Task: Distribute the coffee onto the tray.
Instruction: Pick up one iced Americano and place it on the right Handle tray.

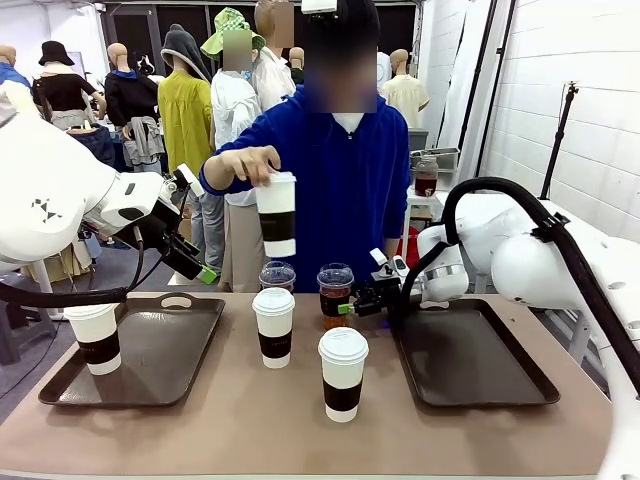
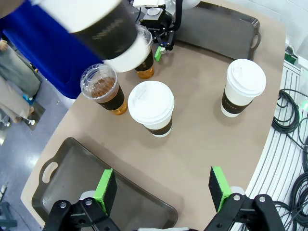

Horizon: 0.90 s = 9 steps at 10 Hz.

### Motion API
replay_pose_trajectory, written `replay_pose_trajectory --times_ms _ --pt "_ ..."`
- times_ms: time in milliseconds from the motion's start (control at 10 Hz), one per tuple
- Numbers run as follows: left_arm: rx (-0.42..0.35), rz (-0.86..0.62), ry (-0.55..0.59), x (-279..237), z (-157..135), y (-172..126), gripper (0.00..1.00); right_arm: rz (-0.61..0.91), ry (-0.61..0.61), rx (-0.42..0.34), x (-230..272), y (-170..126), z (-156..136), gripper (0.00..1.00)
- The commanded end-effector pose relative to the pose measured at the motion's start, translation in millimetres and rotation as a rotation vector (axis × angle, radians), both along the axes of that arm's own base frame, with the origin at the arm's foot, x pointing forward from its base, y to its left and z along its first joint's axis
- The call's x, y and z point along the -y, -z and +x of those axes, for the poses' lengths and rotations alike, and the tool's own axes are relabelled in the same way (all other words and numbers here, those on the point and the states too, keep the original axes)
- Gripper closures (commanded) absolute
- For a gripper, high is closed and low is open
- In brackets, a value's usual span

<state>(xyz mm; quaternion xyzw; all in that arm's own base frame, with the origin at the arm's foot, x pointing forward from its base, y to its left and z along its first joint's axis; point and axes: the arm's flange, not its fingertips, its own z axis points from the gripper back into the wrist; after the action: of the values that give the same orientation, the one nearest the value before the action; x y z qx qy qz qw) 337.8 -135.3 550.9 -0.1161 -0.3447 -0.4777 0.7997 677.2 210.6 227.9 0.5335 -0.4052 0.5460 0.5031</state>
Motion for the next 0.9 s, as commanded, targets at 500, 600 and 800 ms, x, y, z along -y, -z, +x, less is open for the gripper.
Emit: replay_pose_trajectory --times_ms 500,600,800 --pt "-0.006 -0.005 0.008 -1.0 -0.5 -0.1 0.00 -0.024 -0.035 -0.026 -11.3 -5.3 5.8 0.23" --pt "-0.006 -0.005 0.008 -1.0 -0.5 -0.1 0.00 -0.030 -0.038 -0.030 -11.7 -7.8 3.9 0.23" --pt "-0.006 -0.005 0.008 -1.0 -0.5 -0.1 0.00 -0.029 -0.043 -0.028 -10.0 -16.4 -2.4 0.23"
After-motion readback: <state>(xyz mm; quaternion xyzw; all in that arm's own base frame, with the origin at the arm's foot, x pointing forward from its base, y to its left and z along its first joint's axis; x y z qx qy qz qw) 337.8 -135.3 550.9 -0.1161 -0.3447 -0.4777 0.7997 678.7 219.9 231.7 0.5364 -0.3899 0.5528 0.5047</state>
